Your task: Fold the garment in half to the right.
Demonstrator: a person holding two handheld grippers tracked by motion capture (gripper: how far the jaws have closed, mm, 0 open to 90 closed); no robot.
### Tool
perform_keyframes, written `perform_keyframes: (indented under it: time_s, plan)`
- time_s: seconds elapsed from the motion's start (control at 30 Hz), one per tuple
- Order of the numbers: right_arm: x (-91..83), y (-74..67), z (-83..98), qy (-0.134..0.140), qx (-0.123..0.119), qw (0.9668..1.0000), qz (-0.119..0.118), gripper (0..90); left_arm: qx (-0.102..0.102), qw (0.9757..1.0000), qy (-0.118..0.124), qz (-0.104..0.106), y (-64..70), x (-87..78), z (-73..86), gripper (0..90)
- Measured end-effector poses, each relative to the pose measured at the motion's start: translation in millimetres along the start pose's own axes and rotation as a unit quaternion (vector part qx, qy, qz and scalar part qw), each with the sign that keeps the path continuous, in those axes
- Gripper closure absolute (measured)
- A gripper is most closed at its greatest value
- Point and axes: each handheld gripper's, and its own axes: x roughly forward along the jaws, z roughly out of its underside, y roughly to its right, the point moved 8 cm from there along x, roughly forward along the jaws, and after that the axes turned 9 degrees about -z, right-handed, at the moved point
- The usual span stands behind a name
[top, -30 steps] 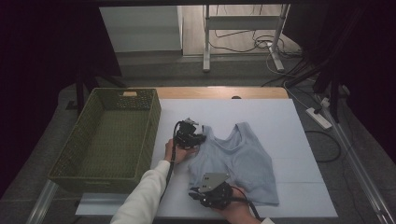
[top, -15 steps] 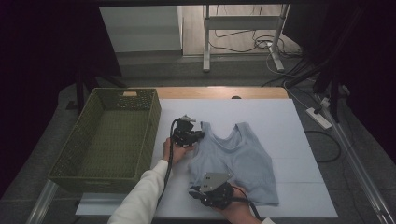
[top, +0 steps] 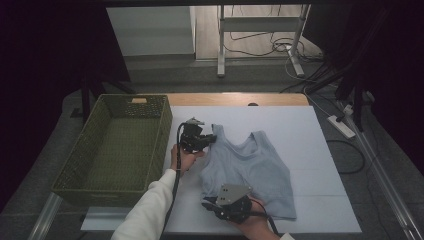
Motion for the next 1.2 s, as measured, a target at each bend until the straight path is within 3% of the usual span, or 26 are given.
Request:
perform_keyframes:
  time_s: [1.0,1.2]
  plan:
    - [3.3,0.9,-6.7,0.018,-0.014,0.9996,0.016,80.3,-0.015,0.9998,0.016,0.004,-0.4,-17.7,-9.3,84.5]
    - [4.6,0.0,-6.3,0.017,-0.012,0.9996,0.017,80.3,-0.023,0.9997,0.008,0.001,-2.5,-17.5,-6.8,84.5]
